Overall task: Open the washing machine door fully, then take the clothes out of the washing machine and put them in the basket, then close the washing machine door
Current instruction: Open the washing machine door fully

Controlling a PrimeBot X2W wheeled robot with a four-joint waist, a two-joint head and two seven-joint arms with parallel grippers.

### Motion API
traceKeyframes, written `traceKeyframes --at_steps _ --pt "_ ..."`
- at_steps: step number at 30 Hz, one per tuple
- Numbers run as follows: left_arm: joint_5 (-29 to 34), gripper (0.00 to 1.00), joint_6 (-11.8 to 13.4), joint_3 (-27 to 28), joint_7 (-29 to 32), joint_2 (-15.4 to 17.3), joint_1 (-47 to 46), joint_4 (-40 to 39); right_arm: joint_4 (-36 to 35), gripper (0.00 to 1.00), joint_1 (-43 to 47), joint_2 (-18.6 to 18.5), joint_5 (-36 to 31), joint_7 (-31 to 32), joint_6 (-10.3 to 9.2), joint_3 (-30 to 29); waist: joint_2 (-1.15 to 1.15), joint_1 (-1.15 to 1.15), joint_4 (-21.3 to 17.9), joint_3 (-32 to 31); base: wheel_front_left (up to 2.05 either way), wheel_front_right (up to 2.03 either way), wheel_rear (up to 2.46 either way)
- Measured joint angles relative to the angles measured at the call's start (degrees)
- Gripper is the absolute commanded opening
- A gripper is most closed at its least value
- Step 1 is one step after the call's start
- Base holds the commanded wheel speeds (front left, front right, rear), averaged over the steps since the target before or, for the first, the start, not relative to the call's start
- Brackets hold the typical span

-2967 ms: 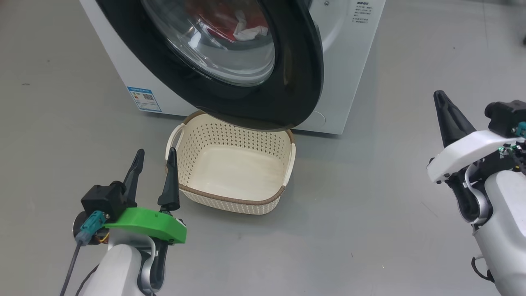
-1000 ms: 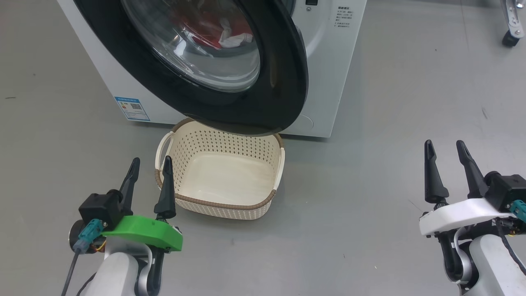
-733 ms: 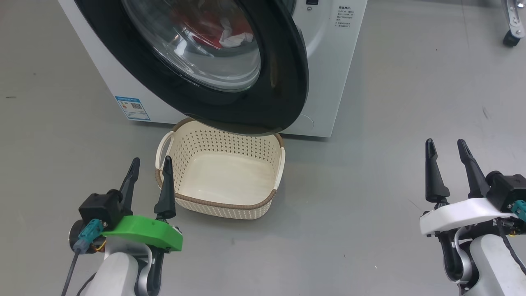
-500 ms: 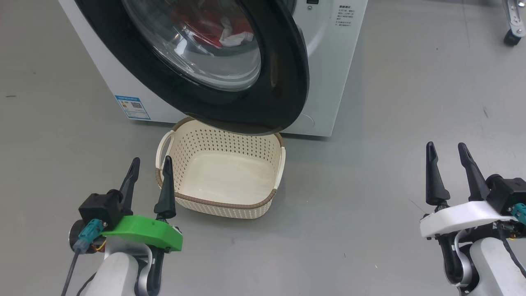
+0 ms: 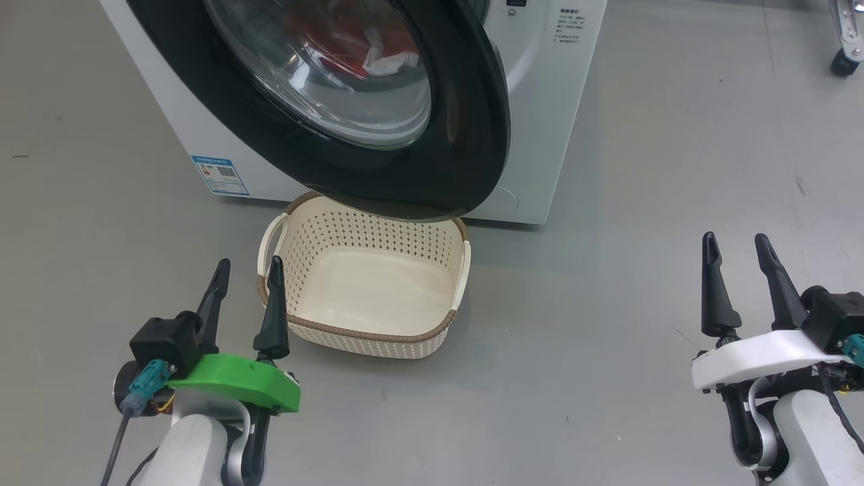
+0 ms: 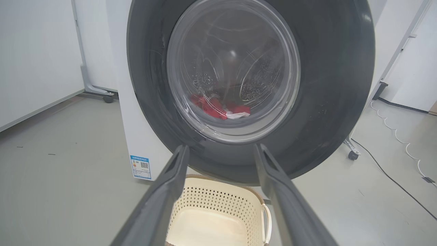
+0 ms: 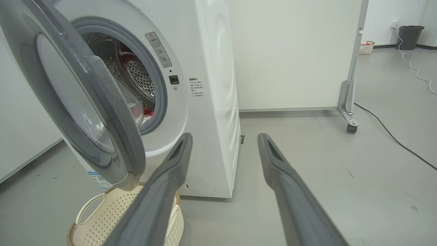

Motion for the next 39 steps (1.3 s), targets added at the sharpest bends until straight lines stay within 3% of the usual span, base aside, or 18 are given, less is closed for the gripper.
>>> traceKeyframes --at_steps 15,28,39 --pt "-0.01 1.00 0.00 -0.29 0.00 0.00 0.00 -0.07 -1.02 1.00 0.04 -0.27 -0.01 -0.01 0.05 -0.14 0.00 0.00 0.30 0.38 0.00 0.00 0.00" --pt "-0.03 1.00 -0.45 -2.19 0.00 0.01 -0.08 -0.58 -2.31 1.00 -4.66 -2.74 -0.73 2.20 1.57 -0.10 0.00 0.00 0.99 3.62 0.00 0.00 0.00" --pt "-0.31 1.00 -0.51 -3.86 0.00 0.02 -1.64 -1.10 -2.77 1.00 -13.62 -4.16 2.13 7.19 4.37 -0.67 0.00 0.00 2.76 7.54 0.00 0.00 0.00"
